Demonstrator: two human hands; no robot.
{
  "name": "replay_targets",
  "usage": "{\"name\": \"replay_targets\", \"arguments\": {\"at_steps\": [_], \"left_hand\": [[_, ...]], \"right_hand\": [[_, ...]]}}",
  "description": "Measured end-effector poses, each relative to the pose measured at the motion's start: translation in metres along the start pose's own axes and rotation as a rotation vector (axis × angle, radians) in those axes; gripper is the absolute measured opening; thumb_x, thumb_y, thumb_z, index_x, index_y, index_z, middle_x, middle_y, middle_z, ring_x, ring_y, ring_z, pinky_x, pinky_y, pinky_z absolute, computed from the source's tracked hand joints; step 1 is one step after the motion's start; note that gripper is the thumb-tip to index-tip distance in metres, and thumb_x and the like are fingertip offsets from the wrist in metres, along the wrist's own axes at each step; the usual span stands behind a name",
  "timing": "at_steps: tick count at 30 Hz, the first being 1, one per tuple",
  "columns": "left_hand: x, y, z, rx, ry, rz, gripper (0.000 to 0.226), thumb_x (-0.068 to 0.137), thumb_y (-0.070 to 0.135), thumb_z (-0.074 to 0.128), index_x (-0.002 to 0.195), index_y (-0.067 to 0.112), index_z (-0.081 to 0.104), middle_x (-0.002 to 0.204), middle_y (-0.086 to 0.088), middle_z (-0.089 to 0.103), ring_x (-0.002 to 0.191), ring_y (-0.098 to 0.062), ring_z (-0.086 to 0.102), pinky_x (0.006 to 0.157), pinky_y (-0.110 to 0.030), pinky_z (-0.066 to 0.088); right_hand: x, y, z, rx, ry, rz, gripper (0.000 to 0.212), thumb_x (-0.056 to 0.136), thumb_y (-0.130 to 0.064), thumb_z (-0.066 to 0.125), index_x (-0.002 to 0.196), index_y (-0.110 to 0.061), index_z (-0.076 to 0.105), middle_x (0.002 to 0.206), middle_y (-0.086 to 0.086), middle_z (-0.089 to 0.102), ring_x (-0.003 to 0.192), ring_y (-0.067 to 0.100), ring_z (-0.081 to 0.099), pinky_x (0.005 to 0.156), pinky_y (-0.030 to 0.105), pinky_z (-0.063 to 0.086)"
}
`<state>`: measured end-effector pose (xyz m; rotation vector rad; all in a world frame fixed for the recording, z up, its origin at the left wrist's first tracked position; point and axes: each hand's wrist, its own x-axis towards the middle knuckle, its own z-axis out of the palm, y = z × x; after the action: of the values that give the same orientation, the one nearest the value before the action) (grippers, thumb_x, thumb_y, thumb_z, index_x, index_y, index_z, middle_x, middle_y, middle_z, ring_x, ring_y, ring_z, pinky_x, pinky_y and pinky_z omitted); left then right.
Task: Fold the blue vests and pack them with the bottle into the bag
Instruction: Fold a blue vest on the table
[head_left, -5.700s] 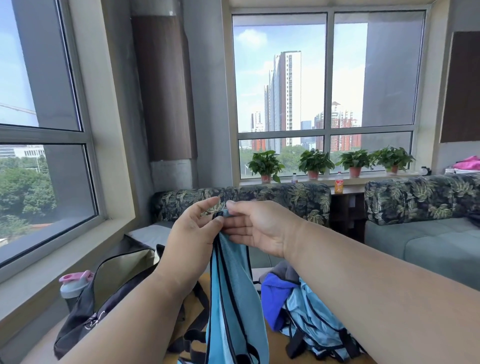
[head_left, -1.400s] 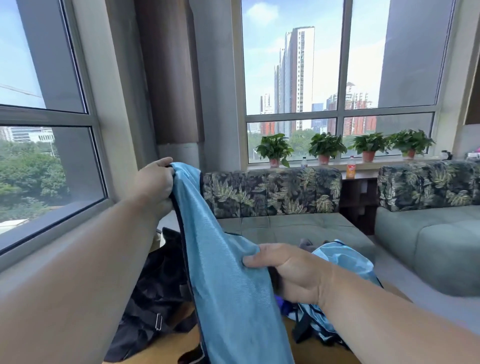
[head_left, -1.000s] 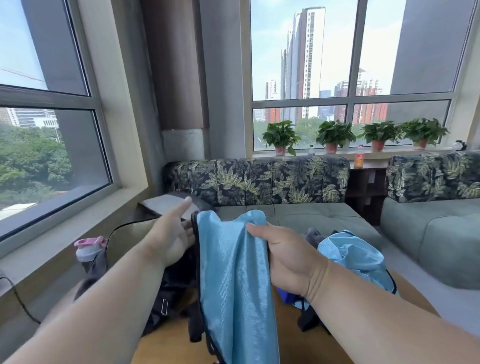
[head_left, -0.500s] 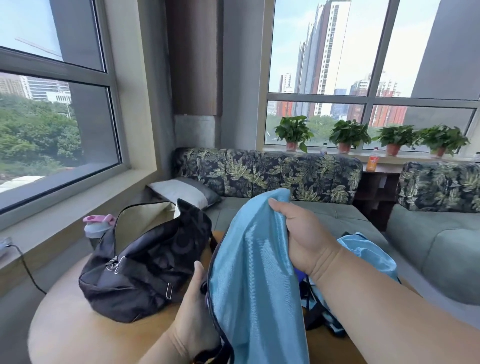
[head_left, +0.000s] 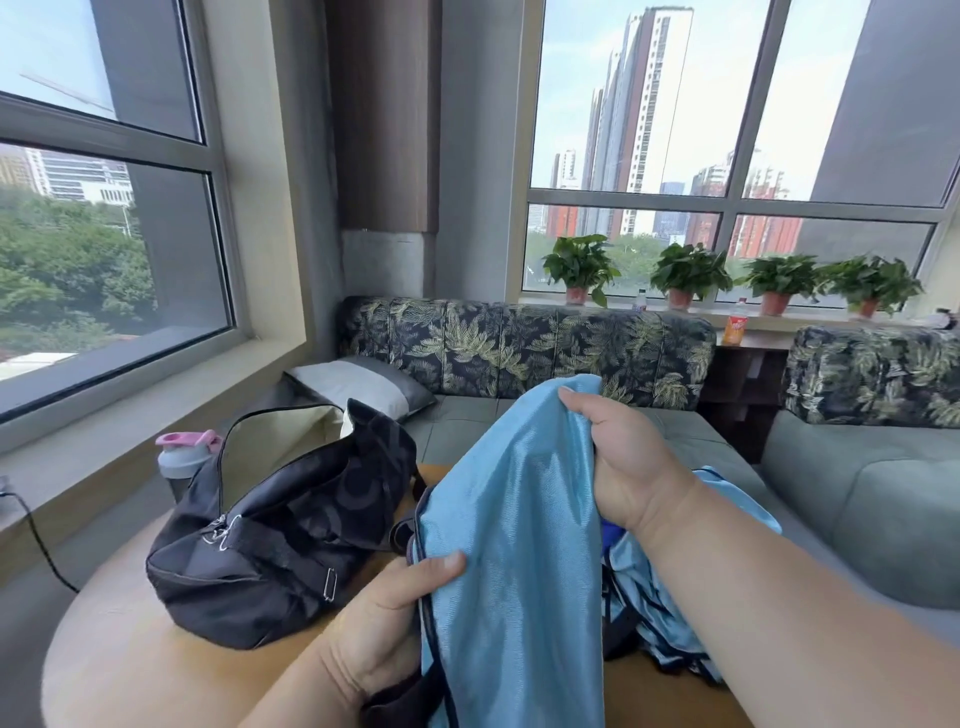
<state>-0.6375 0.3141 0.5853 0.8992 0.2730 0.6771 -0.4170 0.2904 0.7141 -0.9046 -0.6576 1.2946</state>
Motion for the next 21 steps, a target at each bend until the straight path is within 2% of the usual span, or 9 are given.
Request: {"name": "replay_targets", "arguments": {"at_steps": [3,5,8,11,13,16,18,21], "left_hand": [[0.002,0.013,0.004,0.065,0.087,-0.005,0.068,0.069,0.01,0.088,0.131,-0.009,0.067,0.134,-0.035,0.063,0.11,-0.045,0.072,0.091,-0.05,0.061],[0.004,0.016,0.004,0.089,0.12,-0.012,0.054,0.078,0.01,0.077,0.129,-0.006,0.069,0.135,-0.033,0.064,0.113,-0.044,0.071,0.092,-0.049,0.061],[0.003,0.016,0.003,0.088,0.155,-0.054,0.049,0.081,0.01,0.074,0.126,-0.008,0.07,0.134,-0.034,0.064,0.115,-0.046,0.07,0.093,-0.049,0.06],[0.0,0.014,-0.004,0.071,0.201,-0.06,0.049,0.081,0.009,0.074,0.126,-0.008,0.07,0.132,-0.035,0.065,0.11,-0.045,0.072,0.089,-0.049,0.062],[-0.002,0.014,-0.008,0.07,0.212,-0.073,0.051,0.081,0.01,0.073,0.129,-0.007,0.068,0.132,-0.035,0.065,0.109,-0.045,0.072,0.088,-0.049,0.062],[-0.004,0.014,-0.011,0.088,0.231,-0.123,0.053,0.081,0.011,0.072,0.13,-0.007,0.068,0.132,-0.035,0.065,0.111,-0.047,0.07,0.092,-0.051,0.06],[-0.005,0.014,-0.015,0.106,0.253,-0.123,0.052,0.08,0.008,0.072,0.13,-0.005,0.068,0.133,-0.033,0.065,0.11,-0.045,0.071,0.095,-0.051,0.06],[-0.005,0.013,-0.019,0.095,0.26,-0.121,0.052,0.083,0.006,0.07,0.134,-0.003,0.066,0.138,-0.031,0.063,0.12,-0.045,0.067,0.106,-0.054,0.053]], "right_hand": [[-0.003,0.004,-0.009,-0.053,-0.028,0.047,0.047,0.102,-0.035,0.062,0.128,0.004,0.068,0.12,0.024,0.069,0.104,0.037,0.069,0.098,0.051,0.056],[-0.011,0.023,-0.017,-0.148,-0.071,0.181,0.046,0.096,-0.038,0.067,0.122,0.0,0.072,0.121,0.023,0.072,0.105,0.037,0.071,0.098,0.047,0.056],[-0.024,0.05,-0.033,-0.219,-0.12,0.325,0.041,0.092,-0.021,0.067,0.124,0.004,0.073,0.128,0.025,0.071,0.116,0.038,0.07,0.099,0.045,0.056],[-0.031,0.063,-0.047,-0.098,-0.088,0.29,0.027,0.089,-0.011,0.064,0.106,0.003,0.081,0.116,0.024,0.075,0.099,0.035,0.076,0.089,0.043,0.059],[-0.037,0.072,-0.052,-0.096,-0.081,0.327,0.029,0.085,-0.009,0.069,0.109,0.003,0.079,0.119,0.026,0.074,0.097,0.036,0.076,0.087,0.044,0.06],[-0.043,0.087,-0.057,-0.121,-0.111,0.359,0.037,0.084,-0.002,0.067,0.119,0.007,0.074,0.124,0.028,0.071,0.101,0.037,0.075,0.086,0.043,0.062],[-0.041,0.084,-0.059,-0.083,-0.071,0.299,0.031,0.082,-0.004,0.066,0.11,0.006,0.077,0.117,0.028,0.073,0.093,0.036,0.076,0.081,0.043,0.063],[-0.039,0.076,-0.061,-0.021,-0.038,0.232,0.023,0.081,-0.008,0.067,0.098,0.001,0.081,0.111,0.025,0.076,0.09,0.035,0.076,0.084,0.044,0.061]]}}
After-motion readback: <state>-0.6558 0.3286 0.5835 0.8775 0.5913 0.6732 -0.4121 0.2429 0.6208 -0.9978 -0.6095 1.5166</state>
